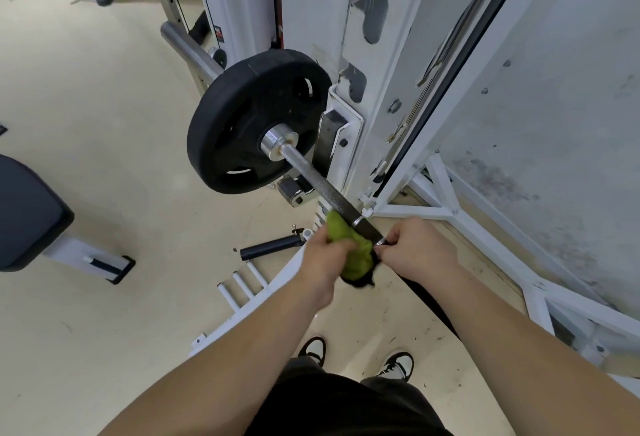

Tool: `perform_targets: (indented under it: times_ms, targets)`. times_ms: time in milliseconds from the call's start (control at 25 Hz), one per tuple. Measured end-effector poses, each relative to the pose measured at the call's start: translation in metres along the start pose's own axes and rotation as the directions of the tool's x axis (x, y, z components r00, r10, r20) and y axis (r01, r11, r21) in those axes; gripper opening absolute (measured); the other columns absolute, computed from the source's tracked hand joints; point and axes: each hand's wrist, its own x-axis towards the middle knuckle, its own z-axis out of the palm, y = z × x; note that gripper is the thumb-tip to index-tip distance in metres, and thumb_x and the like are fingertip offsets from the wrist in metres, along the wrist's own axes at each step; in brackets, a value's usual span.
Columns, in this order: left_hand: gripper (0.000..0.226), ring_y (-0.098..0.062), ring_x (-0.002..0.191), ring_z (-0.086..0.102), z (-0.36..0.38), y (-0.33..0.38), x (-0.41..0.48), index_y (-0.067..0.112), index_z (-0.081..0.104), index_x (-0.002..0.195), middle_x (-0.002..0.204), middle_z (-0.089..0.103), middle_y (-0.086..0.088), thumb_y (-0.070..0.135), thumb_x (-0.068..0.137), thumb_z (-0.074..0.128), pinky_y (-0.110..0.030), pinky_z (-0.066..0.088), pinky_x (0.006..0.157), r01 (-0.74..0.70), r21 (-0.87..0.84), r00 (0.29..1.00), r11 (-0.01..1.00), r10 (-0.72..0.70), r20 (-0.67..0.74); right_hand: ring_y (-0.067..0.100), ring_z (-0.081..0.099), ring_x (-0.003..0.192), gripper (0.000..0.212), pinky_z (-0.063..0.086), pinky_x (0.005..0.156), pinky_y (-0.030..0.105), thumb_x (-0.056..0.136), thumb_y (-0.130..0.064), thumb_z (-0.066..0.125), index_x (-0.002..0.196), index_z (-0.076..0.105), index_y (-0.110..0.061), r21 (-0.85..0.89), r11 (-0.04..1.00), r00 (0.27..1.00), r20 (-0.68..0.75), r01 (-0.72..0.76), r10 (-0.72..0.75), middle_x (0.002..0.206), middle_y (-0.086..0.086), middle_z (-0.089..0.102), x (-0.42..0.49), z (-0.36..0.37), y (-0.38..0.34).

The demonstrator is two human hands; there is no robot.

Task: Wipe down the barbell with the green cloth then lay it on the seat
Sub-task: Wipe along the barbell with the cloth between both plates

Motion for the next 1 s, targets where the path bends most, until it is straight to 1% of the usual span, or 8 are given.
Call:
perform_targets:
  times_ms: [80, 200, 320, 440, 640, 720, 840, 1000]
  targets:
    - [0.035, -0.027, 0.083, 0.072, 0.004, -0.004, -0.009, 0.014, 0.074, 0.104, 0.092, 0.078, -0.007, -0.008, 0.078, 0.067, -0.037, 0.062, 0.076, -0.041, 0.082, 0.999, 0.996, 0.042, -0.007, 0.020, 0.067, 0.074, 0.023, 0.049, 0.063, 0.028, 0.079, -0.041, 0.074, 0.079, 0.074, -0.018, -0.011, 1.000, 1.000, 0.017, 0.009, -0.009, 0.074, -0.001, 0.071, 0.002, -0.001, 0.000]
    - [0.026, -0.031, 0.084, 0.077, -0.015, 0.024, 0.018, 0.006, 0.072, 0.104, 0.096, 0.079, -0.017, -0.001, 0.079, 0.079, -0.043, 0.064, 0.078, -0.133, -0.105, 0.972, 0.985, 0.109, -0.209, 0.020, 0.067, 0.075, 0.024, 0.049, 0.066, 0.029, 0.077, -0.046, 0.076, 0.077, 0.072, -0.022, -0.005, 1.000, 0.999, 0.037, -0.005, 0.005, 0.073, -0.004, 0.070, 0.004, -0.002, 0.000]
    - [0.026, -0.036, 0.093, 0.077, -0.018, 0.025, 0.013, 0.006, 0.070, 0.109, 0.100, 0.079, -0.017, 0.003, 0.084, 0.076, -0.047, 0.062, 0.086, -0.131, -0.120, 0.986, 0.984, 0.116, -0.123, 0.018, 0.066, 0.075, 0.025, 0.049, 0.066, 0.030, 0.077, -0.047, 0.076, 0.077, 0.072, -0.023, -0.015, 1.000, 0.999, 0.047, -0.007, 0.008, 0.074, -0.006, 0.070, 0.006, -0.003, -0.001]
    - [0.030, -0.032, 0.095, 0.075, -0.006, -0.003, -0.017, 0.016, 0.075, 0.105, 0.101, 0.079, -0.011, -0.005, 0.085, 0.069, -0.047, 0.061, 0.089, -0.094, 0.027, 0.995, 0.995, 0.093, 0.041, 0.021, 0.067, 0.075, 0.019, 0.053, 0.069, 0.031, 0.078, -0.040, 0.073, 0.081, 0.075, -0.021, -0.031, 0.999, 1.000, 0.030, -0.005, 0.006, 0.076, -0.002, 0.072, 0.007, -0.003, 0.000]
    - [0.033, -0.039, 0.083, 0.074, -0.008, 0.035, 0.017, 0.008, 0.074, 0.108, 0.098, 0.076, -0.027, -0.012, 0.093, 0.051, -0.052, 0.062, 0.087, -0.141, -0.160, 0.982, 0.977, 0.117, -0.151, 0.018, 0.067, 0.077, 0.026, 0.054, 0.073, 0.031, 0.078, -0.050, 0.078, 0.081, 0.075, -0.025, -0.023, 1.000, 0.999, 0.041, 0.007, -0.006, 0.077, -0.006, 0.071, 0.006, -0.003, 0.002]
    - [0.036, -0.032, 0.084, 0.074, 0.002, 0.025, 0.004, 0.019, 0.074, 0.103, 0.099, 0.077, -0.019, -0.008, 0.094, 0.051, -0.050, 0.062, 0.088, -0.164, -0.069, 0.969, 0.984, 0.148, -0.196, 0.018, 0.067, 0.076, 0.024, 0.052, 0.071, 0.030, 0.078, -0.048, 0.078, 0.080, 0.075, -0.024, -0.017, 1.000, 0.999, 0.038, 0.006, -0.005, 0.077, -0.006, 0.072, 0.006, -0.001, 0.001]
    - [0.031, -0.029, 0.088, 0.075, 0.009, 0.007, -0.028, 0.025, 0.074, 0.097, 0.094, 0.079, -0.007, -0.002, 0.094, 0.058, -0.045, 0.063, 0.084, -0.158, 0.137, 0.985, 0.978, 0.166, -0.052, 0.023, 0.069, 0.077, 0.017, 0.054, 0.070, 0.031, 0.077, -0.036, 0.072, 0.081, 0.076, -0.021, -0.031, 1.000, 1.000, 0.020, -0.002, 0.002, 0.077, 0.001, 0.073, 0.007, -0.001, 0.003]
    - [0.020, -0.027, 0.081, 0.076, -0.009, 0.055, -0.027, 0.019, 0.071, 0.103, 0.091, 0.078, -0.009, 0.004, 0.095, 0.060, -0.043, 0.064, 0.074, -0.289, 0.137, 0.938, 0.947, 0.309, -0.156, 0.018, 0.068, 0.073, 0.024, 0.051, 0.067, 0.030, 0.080, -0.050, 0.075, 0.079, 0.074, -0.026, 0.017, 1.000, 0.999, 0.050, 0.005, -0.006, 0.072, -0.005, 0.071, 0.003, 0.000, 0.006]
